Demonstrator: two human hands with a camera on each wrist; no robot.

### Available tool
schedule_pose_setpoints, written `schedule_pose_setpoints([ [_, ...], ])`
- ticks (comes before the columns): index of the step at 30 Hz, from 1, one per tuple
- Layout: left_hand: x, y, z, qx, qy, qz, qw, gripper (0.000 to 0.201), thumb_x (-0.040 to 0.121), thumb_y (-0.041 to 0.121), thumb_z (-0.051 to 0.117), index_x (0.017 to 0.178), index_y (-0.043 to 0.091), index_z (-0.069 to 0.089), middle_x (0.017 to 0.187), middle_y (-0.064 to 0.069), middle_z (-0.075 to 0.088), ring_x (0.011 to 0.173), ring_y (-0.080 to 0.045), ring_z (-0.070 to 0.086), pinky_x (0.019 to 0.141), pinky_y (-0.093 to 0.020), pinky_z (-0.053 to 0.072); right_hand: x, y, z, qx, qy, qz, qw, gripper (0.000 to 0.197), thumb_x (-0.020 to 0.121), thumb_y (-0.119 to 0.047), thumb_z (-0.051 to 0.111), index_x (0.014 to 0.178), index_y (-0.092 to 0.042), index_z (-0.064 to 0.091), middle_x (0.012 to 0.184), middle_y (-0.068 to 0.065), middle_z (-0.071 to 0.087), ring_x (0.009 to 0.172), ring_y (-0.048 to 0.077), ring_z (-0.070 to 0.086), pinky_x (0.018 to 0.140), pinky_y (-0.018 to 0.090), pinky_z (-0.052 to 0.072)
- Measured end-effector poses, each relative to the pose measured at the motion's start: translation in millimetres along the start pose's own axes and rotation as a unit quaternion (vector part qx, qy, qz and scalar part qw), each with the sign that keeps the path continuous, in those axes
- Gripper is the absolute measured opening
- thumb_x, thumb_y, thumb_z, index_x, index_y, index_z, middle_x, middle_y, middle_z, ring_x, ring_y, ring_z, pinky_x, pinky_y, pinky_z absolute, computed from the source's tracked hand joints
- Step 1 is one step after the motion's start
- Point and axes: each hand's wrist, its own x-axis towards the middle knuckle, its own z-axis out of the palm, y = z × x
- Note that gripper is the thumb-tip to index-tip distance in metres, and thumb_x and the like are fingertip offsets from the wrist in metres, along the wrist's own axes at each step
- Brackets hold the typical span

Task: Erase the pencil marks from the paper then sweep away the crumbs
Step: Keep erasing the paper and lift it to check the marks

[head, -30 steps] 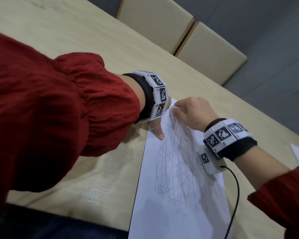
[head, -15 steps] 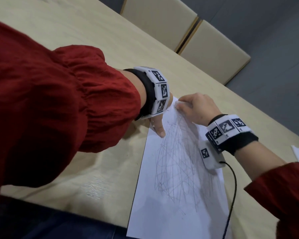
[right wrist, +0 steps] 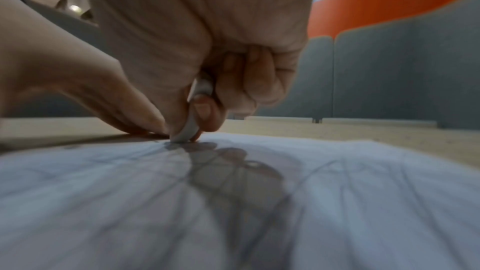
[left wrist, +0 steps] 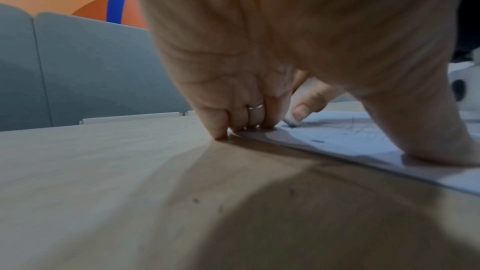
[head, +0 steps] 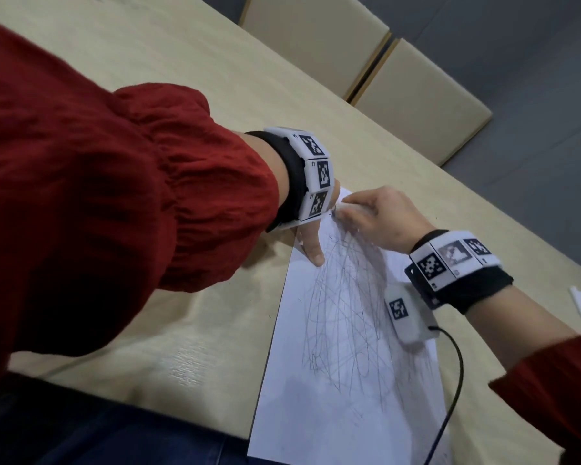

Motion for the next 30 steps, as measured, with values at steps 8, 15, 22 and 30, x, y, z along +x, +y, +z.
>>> schedule_pose_setpoints([
  [8,-2.5,-1.8,-2.9,0.013,-0.014,0.047,0.999,0.082,0.066,0.075,0.067,0.102,0.002,0.059,0.101,-0.008,0.058,0.085,-0.024,0.056,0.072,-0.028,0.035,-5.4,-0.1,0.5,-0.058,-0.005,-0.019,0.998,0.023,0.09,-0.047,0.052,0.095,-0.033,0.07,0.082,-0.007,0.07,0.084,0.019,0.063,0.078,0.036,0.052],
  [15,-0.8,-2.7,-3.9,0.028,-0.013,0.05,0.998,0.087,0.066,0.077,0.066,0.111,0.003,0.062,0.103,-0.006,0.062,0.089,-0.023,0.059,0.067,-0.028,0.037,-2.9,-0.9,-2.7,-0.126,0.033,-0.01,0.991,0.024,0.091,-0.043,0.049,0.098,-0.032,0.068,0.086,-0.003,0.068,0.089,0.025,0.059,0.068,0.031,0.04],
  [22,0.4,1.0,-3.4,0.032,-0.001,0.058,0.998,0.081,0.07,0.073,0.065,0.108,0.002,0.058,0.102,-0.009,0.058,0.081,-0.022,0.049,0.056,-0.028,0.026,-6.8,11.5,-9.4,-0.149,0.046,0.027,0.987,0.025,0.094,-0.042,0.046,0.101,-0.032,0.068,0.091,-0.001,0.068,0.094,0.027,0.06,0.067,0.03,0.038],
  [30,2.8,-3.0,0.3,0.049,0.004,0.053,0.997,0.08,0.063,0.077,0.066,0.1,0.007,0.058,0.123,-0.007,0.058,0.097,-0.025,0.058,0.069,-0.029,0.031,-16.3,15.2,-8.7,-0.201,0.058,0.025,0.978,0.027,0.095,-0.039,0.043,0.089,-0.026,0.065,0.076,0.0,0.064,0.082,0.028,0.059,0.057,0.029,0.029],
])
